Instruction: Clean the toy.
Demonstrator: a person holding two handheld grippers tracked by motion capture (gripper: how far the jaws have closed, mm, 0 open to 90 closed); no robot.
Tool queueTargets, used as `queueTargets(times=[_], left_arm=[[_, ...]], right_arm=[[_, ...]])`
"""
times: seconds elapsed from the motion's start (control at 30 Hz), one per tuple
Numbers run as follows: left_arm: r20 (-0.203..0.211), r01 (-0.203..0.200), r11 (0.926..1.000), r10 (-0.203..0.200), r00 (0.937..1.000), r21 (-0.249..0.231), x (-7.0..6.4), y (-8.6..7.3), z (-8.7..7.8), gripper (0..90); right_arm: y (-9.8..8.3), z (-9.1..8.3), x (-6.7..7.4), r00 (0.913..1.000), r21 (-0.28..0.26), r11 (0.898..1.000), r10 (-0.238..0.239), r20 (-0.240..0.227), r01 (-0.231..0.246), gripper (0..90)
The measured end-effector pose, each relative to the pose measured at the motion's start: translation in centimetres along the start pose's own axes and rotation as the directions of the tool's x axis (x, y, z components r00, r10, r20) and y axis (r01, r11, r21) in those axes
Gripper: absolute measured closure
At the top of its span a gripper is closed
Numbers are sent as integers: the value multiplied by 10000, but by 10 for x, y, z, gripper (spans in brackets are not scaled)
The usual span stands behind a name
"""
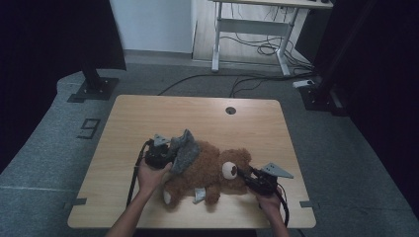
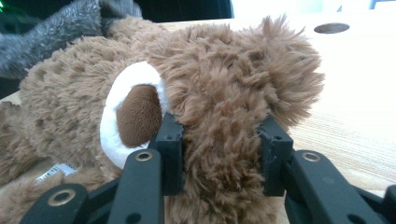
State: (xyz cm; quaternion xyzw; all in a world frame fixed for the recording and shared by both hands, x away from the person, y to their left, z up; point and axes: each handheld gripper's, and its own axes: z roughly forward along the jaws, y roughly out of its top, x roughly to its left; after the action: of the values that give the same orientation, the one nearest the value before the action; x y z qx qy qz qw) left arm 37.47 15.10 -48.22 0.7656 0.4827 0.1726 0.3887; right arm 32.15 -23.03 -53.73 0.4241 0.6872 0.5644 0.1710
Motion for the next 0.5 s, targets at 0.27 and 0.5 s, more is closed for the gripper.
queueTargets(times=[0.27,0.5], left_arm=[[-319,235,9996,-230,9992,147,18,-14,-3,778],[-396,-117,9992,101,9992,-395,4,6,-22,777]], right_arm=[[0,0,1,10000,-30,10000,19,18,-19,605],[0,0,0,10000,8,10000,55,13,-55,604]])
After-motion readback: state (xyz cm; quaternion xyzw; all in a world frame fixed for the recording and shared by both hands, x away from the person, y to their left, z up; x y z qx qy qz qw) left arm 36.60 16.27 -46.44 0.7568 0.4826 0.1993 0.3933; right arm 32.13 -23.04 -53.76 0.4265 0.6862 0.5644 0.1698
